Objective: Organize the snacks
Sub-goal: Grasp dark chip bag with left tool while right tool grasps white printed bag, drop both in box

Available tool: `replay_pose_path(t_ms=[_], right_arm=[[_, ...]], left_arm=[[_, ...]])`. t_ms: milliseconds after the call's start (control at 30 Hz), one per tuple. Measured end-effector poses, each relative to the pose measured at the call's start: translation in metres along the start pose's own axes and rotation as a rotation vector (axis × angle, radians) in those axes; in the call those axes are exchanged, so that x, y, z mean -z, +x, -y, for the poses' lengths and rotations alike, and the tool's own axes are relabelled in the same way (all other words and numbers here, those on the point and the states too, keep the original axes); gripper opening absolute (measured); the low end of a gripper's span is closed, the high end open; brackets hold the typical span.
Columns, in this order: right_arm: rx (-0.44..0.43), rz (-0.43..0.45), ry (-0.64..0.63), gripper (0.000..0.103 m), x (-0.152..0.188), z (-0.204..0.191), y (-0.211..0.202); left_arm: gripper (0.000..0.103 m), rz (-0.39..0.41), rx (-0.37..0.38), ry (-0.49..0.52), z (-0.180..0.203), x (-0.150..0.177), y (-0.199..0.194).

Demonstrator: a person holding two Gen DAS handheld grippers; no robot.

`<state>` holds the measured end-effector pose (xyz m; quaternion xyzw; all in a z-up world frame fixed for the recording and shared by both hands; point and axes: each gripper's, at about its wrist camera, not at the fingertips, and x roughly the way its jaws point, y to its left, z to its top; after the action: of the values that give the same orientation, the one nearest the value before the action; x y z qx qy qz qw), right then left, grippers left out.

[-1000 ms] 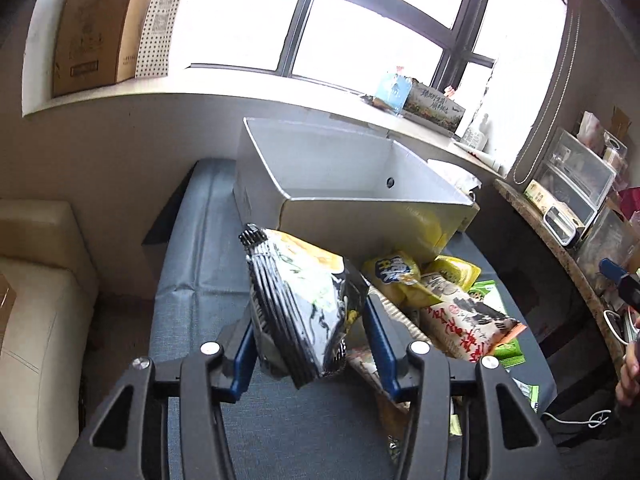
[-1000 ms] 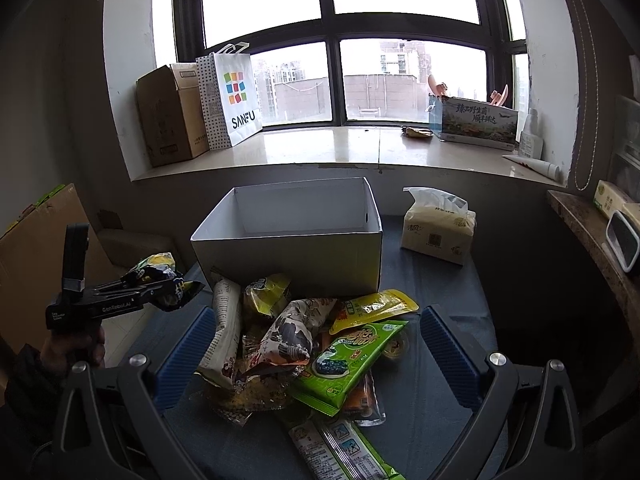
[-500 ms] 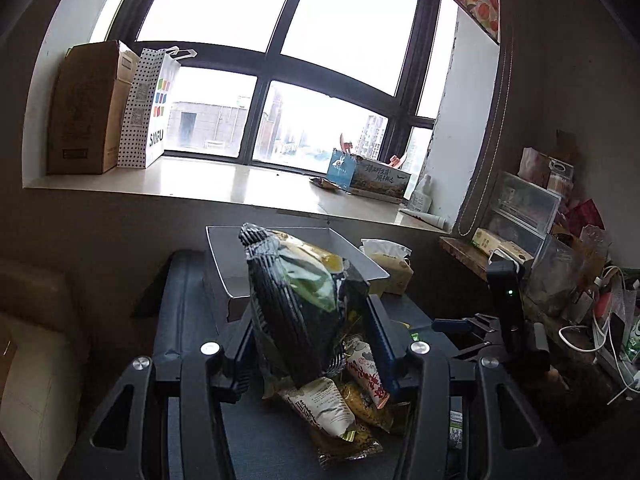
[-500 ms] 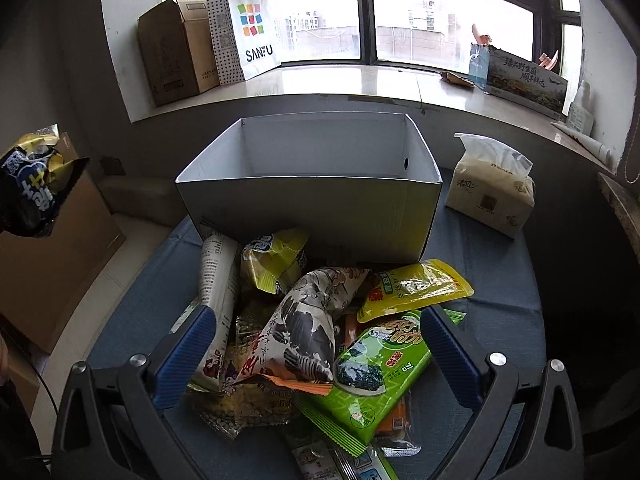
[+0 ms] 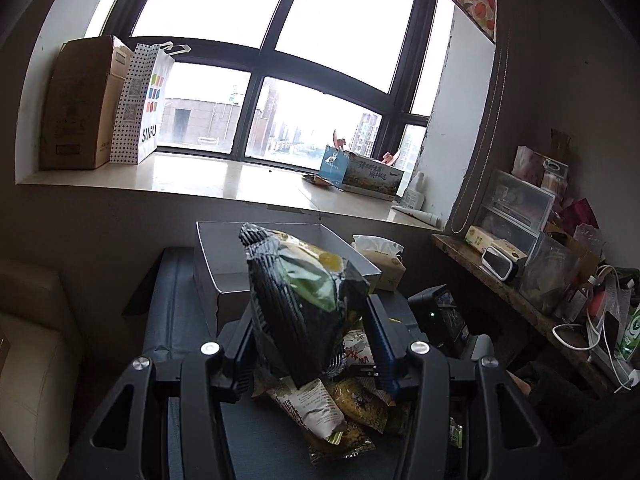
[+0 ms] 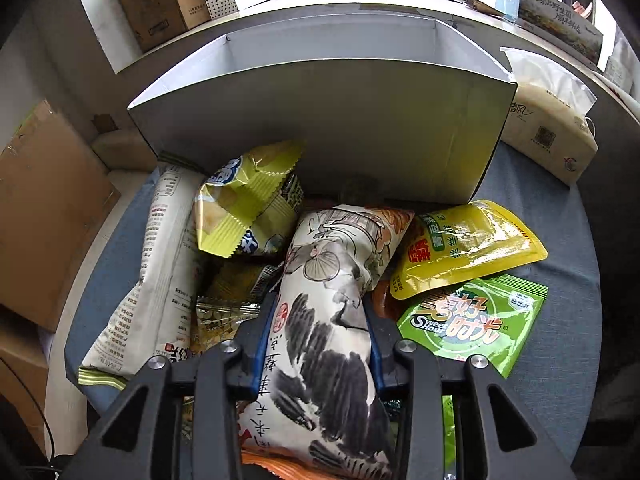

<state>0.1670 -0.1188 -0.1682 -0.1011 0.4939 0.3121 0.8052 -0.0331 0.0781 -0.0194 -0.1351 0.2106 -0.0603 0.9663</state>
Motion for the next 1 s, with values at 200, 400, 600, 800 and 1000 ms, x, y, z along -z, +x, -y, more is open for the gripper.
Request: replay_pose_path(t_ms=[200, 400, 600, 800, 1000], right_arm=[[-0.074, 0.181, 0.038, 0.04, 0.035, 0.017, -0.068], [-0.076, 0.342, 0.017, 0.04, 0.028, 0.019, -0.123], [-0.032, 0.421, -0.002, 0.04, -0.039, 0.023, -0.125], [-0.013, 0.39, 0.012, 0.04, -0.118, 0.041, -0.093], [0.048, 0.314, -0.061, 0.04, -0.184, 0.046, -0.043]], left_arm=[[0.054, 0.008, 0.015, -0.006, 0.002, 0.001, 0.004], [0.054, 0.003, 0.015, -0.011, 0.002, -0.009, 0.032], [0.054, -0.055, -0.026, -0.057, -0.011, -0.048, 0.096], [0.054, -0.098, -0.09, -0.085, -0.034, -0.079, 0.165], [0.055, -0.167, -0.188, -0.072, -0.06, -0.083, 0.229]])
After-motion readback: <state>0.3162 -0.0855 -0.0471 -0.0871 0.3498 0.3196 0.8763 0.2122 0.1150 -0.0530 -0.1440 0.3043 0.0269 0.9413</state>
